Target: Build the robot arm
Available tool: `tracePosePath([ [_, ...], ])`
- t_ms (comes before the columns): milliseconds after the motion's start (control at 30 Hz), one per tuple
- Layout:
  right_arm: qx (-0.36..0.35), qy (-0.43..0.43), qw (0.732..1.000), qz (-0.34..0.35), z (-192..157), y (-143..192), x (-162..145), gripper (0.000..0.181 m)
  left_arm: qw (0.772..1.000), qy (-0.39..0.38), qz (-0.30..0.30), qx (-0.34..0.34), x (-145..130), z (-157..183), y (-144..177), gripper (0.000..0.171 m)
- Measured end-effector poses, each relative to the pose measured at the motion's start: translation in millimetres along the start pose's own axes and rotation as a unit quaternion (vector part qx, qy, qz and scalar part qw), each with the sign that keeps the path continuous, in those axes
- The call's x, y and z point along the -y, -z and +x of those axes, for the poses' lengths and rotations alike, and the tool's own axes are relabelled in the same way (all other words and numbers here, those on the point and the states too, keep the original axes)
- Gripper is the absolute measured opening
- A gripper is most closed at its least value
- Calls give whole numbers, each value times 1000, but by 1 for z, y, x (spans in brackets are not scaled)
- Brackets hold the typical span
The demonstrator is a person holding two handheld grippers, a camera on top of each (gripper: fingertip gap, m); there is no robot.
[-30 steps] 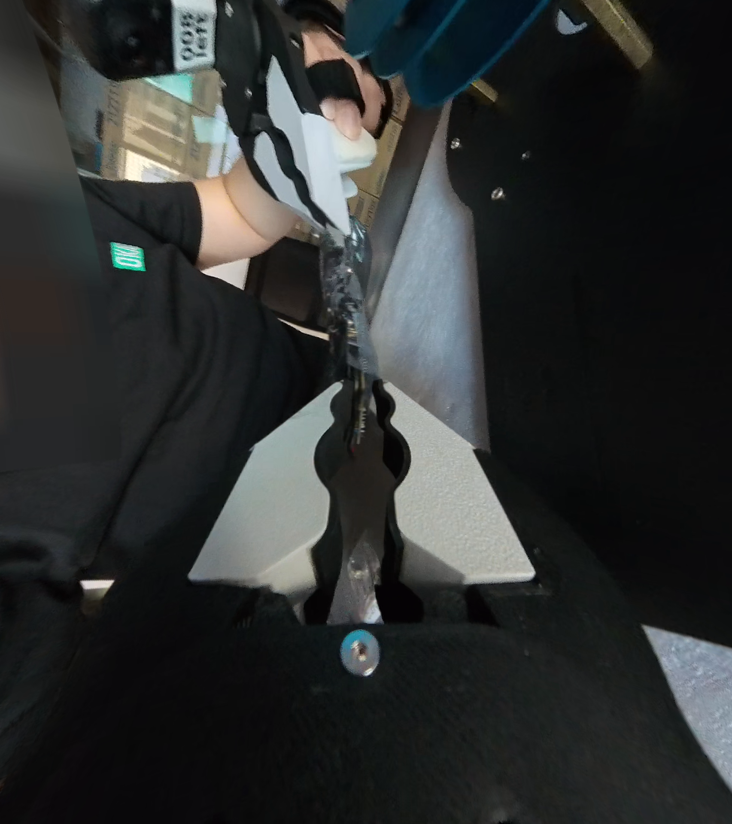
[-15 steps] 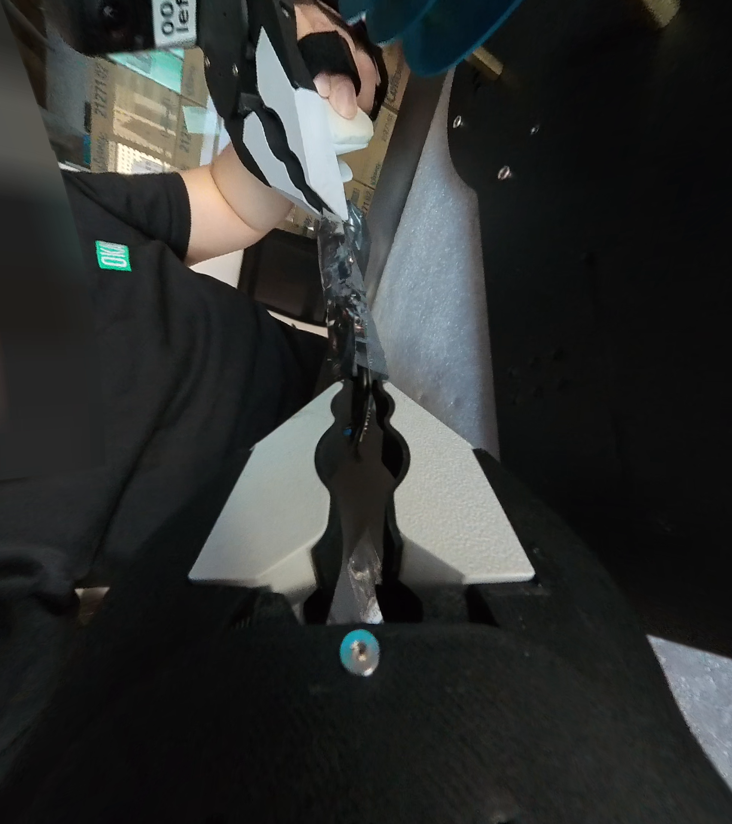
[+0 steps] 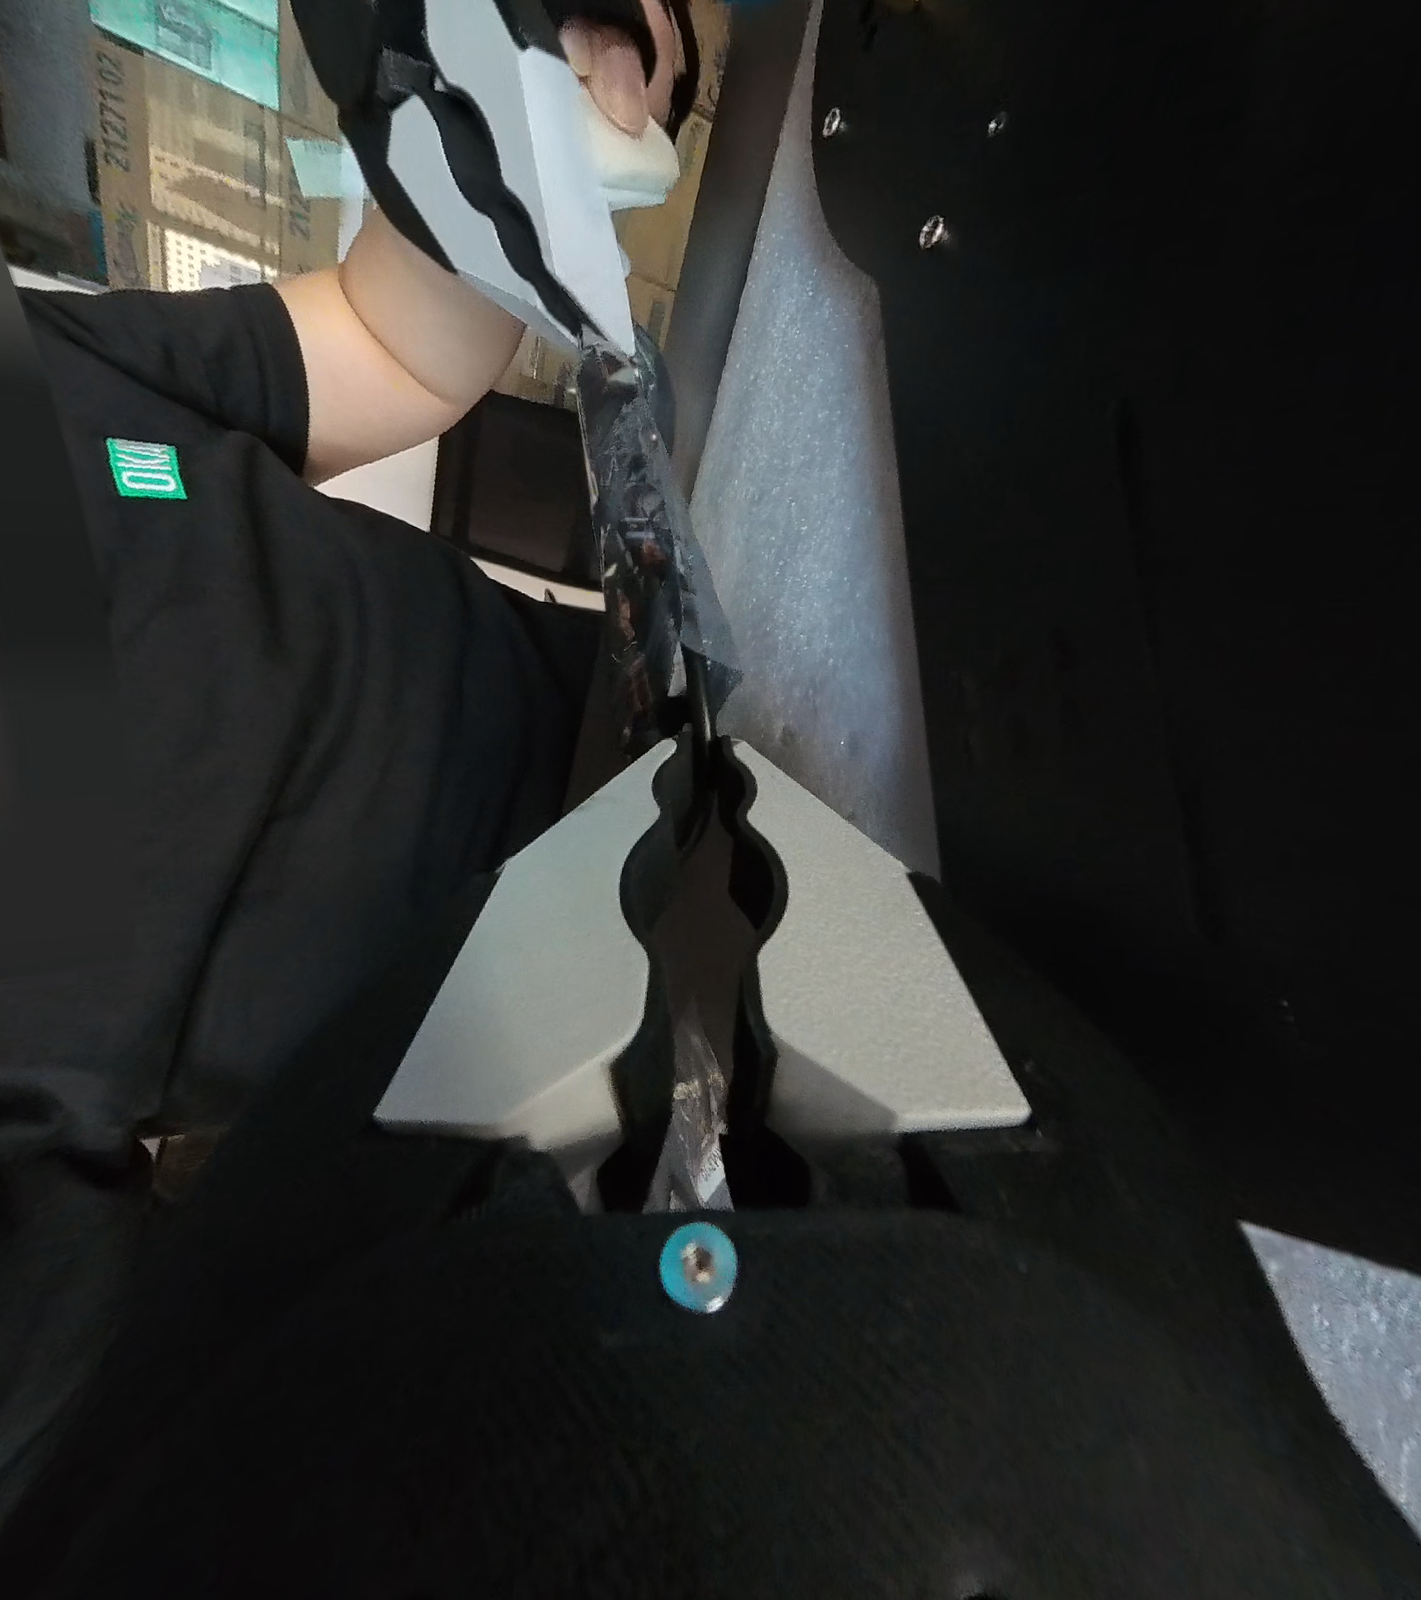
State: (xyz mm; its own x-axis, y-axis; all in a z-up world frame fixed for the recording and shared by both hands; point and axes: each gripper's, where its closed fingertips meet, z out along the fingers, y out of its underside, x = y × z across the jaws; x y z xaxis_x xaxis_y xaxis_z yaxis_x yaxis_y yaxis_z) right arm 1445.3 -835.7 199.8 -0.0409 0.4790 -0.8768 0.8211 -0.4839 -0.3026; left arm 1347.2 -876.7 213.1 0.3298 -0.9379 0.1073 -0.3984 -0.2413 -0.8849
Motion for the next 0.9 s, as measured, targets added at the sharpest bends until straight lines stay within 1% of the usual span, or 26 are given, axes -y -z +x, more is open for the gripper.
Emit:
tracePosePath([
  [167,-11,-1,1000,10,3,2,-3,3,999,34,0,-15,-5,-2,0,0],
  [300,-24,1,1000,14,7,4,-3,4,997,69,9,-27,-1,-7,1,0],
  [433,-43,-5,999,5,11,9,-7,3,996,78,3,-30,-3,-9,0,0],
  [500,-52,-23,998,6,15,14,-10,3,997,77,0,-30,-5,-8,0,0],
  [567,-69,-37,997,19,22,20,-10,3,996,80,-4,-30,-8,-8,1,0],
  [733,-92,-76,991,57,25,30,-15,3,995,99,-3,-32,-12,-7,2,0],
  [833,-121,-102,983,98,27,35,-18,4,994,105,2,-29,-10,-8,3,0],
  [900,-160,-112,973,122,30,39,-22,7,994,104,3,-22,-8,-9,2,0],
])
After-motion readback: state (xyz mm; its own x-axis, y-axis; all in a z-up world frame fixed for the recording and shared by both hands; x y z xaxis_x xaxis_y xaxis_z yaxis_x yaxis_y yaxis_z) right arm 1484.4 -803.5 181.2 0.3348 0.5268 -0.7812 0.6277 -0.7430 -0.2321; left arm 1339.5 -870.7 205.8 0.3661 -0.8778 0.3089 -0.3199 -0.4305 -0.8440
